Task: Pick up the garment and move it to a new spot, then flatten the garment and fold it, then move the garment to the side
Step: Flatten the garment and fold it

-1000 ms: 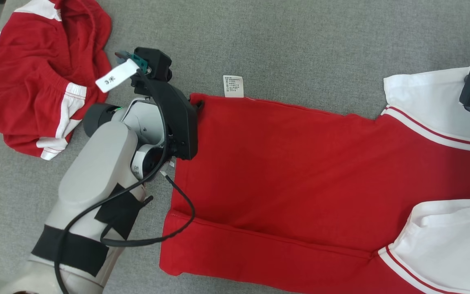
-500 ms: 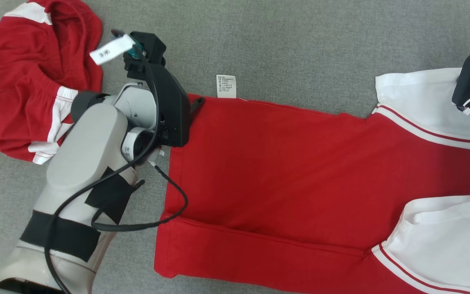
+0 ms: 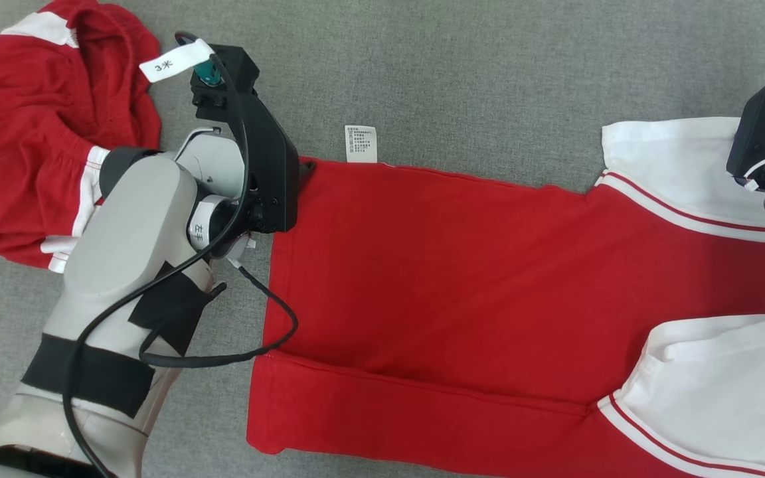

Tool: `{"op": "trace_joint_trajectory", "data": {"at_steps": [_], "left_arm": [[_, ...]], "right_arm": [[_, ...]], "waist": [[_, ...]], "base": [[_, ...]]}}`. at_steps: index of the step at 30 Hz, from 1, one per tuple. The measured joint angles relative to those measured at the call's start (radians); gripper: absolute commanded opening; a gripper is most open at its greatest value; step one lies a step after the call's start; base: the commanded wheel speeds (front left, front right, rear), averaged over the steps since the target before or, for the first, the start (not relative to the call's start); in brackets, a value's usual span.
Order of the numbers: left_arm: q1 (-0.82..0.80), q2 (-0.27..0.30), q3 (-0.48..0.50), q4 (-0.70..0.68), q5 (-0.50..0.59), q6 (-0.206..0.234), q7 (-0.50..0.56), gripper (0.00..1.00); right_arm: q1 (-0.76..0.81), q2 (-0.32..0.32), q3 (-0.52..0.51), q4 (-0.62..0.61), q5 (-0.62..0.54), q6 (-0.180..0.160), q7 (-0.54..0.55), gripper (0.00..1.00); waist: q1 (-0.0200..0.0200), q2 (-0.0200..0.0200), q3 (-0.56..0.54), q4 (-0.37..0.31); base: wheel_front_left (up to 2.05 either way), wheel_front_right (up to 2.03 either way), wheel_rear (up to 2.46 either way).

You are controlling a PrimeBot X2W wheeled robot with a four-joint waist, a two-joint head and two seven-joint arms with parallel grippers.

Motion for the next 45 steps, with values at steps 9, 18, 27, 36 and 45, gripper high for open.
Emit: {"op": "trace_joint_trajectory", "data": {"at_steps": [9,18,27,36,45], "left_arm": [[0.000,0.004,-0.001,-0.004,0.000,0.001,0.014,0.04],[-0.005,0.005,-0.003,-0.016,0.002,0.006,0.008,0.00],[-0.020,0.007,0.007,-0.016,0.002,0.003,-0.051,0.00],[-0.013,-0.005,0.008,-0.019,0.002,-0.001,-0.113,0.00],[0.085,-0.012,0.003,-0.061,-0.008,-0.020,-0.205,0.00]], "right_arm": [[0.000,0.004,0.003,0.002,0.000,0.008,0.000,0.00],[-0.002,0.002,-0.003,-0.004,0.000,0.008,-0.026,0.00],[-0.015,-0.009,-0.021,-0.010,0.000,0.007,-0.108,0.00],[0.032,-0.010,-0.062,-0.031,0.033,0.024,-0.172,0.00],[0.188,-0.001,-0.100,-0.146,0.105,0.115,-0.225,0.00]], "waist": [[0.0000,0.0000,0.002,-0.011],[0.0000,0.0000,0.008,-0.020],[0.0000,0.0001,-0.001,-0.020],[0.0000,0.0000,-0.031,-0.020],[0.0000,0.0000,-0.081,-0.015]], "base": [[0.00,0.00,0.00],[0.00,0.00,0.00],[0.00,0.00,0.00],[0.00,0.00,0.00],[0.00,0.00,0.00]]}}
